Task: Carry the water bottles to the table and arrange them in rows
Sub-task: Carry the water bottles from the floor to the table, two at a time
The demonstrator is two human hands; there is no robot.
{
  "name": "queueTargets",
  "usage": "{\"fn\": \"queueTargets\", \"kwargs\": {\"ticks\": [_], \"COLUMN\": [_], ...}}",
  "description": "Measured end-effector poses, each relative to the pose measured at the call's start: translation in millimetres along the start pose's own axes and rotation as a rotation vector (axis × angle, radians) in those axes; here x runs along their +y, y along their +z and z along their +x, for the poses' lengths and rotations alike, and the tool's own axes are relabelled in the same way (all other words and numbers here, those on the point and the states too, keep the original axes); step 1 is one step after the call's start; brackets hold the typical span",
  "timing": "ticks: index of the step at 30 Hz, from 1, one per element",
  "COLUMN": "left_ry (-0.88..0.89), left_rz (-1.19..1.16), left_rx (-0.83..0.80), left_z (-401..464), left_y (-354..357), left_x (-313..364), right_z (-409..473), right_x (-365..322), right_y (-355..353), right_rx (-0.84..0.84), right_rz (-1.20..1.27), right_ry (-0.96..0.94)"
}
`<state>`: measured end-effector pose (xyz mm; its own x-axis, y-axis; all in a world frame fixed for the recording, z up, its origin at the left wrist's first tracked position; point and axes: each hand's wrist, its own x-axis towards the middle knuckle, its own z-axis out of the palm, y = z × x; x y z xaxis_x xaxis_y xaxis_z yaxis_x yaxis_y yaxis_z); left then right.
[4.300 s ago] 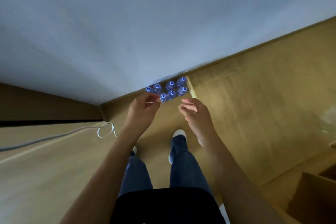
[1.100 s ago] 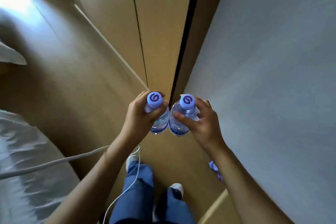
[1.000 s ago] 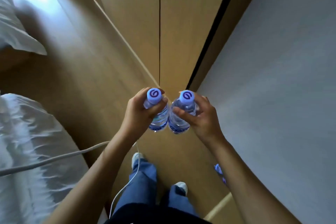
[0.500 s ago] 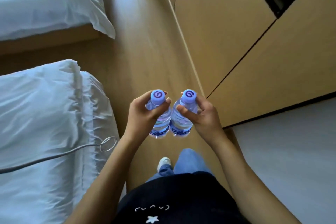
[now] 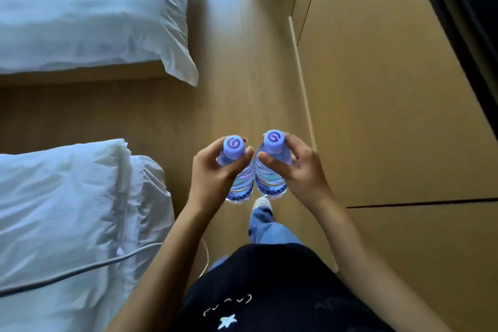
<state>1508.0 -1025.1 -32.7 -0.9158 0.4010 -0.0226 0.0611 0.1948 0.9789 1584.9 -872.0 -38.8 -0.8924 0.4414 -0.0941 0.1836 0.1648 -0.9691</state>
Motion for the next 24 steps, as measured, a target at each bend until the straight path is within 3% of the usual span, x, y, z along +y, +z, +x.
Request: {"fn": "queueTargets", "kwargs": {"ticks": [14, 24], "left_ry": [-0.033, 0.043], "left_rz": [-0.084, -0.01], "left_rx": [0.092, 0.016], "left_z": [335, 602], "left_y": [15, -24], "left_x": [25, 42], "right_z": [338, 593], "right_x": [-42, -85], "right_y": [-12, 28], "right_rx": [0.003, 0.075], "right_rz": [-0.014, 0.025], "right_ry": [-0.04, -0.028]}}
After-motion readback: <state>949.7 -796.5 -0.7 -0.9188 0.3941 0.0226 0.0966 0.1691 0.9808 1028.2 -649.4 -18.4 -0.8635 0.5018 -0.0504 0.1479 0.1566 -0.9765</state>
